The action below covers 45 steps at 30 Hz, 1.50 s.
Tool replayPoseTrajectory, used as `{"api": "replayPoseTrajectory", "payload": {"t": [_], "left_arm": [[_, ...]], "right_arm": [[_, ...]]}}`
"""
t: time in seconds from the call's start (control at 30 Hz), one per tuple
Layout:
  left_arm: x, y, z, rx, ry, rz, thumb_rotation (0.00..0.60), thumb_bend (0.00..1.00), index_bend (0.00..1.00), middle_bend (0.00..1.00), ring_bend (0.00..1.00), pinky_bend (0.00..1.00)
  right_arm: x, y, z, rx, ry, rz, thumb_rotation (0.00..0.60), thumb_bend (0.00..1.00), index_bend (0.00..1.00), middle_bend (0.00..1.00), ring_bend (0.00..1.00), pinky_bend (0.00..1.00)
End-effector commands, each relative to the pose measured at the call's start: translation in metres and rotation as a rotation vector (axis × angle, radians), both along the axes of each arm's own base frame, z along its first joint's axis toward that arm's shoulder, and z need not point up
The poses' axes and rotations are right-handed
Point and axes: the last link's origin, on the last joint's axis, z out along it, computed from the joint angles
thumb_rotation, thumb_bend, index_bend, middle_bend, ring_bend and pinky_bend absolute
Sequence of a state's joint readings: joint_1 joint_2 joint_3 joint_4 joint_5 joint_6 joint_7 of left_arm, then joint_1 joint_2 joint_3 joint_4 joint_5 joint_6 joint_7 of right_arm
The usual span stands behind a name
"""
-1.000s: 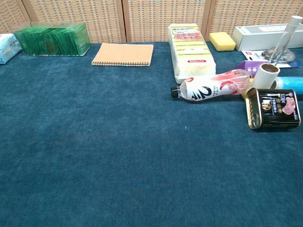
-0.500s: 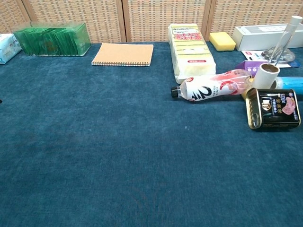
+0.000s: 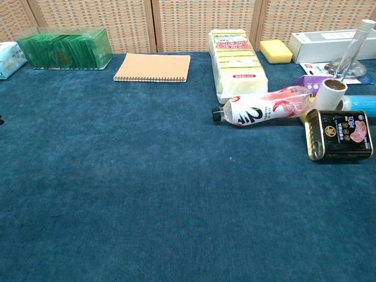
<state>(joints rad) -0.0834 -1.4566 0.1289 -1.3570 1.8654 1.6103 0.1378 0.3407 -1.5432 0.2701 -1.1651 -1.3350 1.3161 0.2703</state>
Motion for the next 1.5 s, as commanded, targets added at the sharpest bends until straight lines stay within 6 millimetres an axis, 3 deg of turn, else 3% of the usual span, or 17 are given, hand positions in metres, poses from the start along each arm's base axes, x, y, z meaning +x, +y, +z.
{"api": "replayPoseTrajectory", "payload": {"t": [0.03, 0.67, 1.1, 1.5], "left_arm": [[0.001, -0.003, 0.002, 0.001, -0.004, -0.008, 0.6, 0.29, 0.12, 0.14, 0.12, 0.32], [0.008, -0.017, 0.001, -0.025, 0.001, -0.052, 0.6, 0.29, 0.12, 0.14, 0.13, 0.32], [0.011, -0.024, 0.001, -0.032, 0.01, -0.078, 0.6, 0.29, 0.12, 0.14, 0.13, 0.32], [0.012, -0.025, -0.001, -0.037, 0.017, -0.081, 0.6, 0.29, 0.12, 0.14, 0.13, 0.32]], "right_arm": [[0.005, -0.003, -0.005, 0.01, -0.035, -0.019, 0.396, 0.27, 0.19, 0.29, 0.28, 0.26], [0.024, -0.031, -0.015, 0.041, -0.002, -0.042, 0.394, 0.27, 0.2, 0.32, 0.3, 0.26], [0.032, -0.037, -0.027, 0.087, 0.009, -0.054, 0.394, 0.27, 0.26, 0.32, 0.31, 0.27], [0.037, -0.039, -0.029, 0.059, 0.008, -0.038, 0.397, 0.27, 0.33, 0.38, 0.37, 0.29]]}}
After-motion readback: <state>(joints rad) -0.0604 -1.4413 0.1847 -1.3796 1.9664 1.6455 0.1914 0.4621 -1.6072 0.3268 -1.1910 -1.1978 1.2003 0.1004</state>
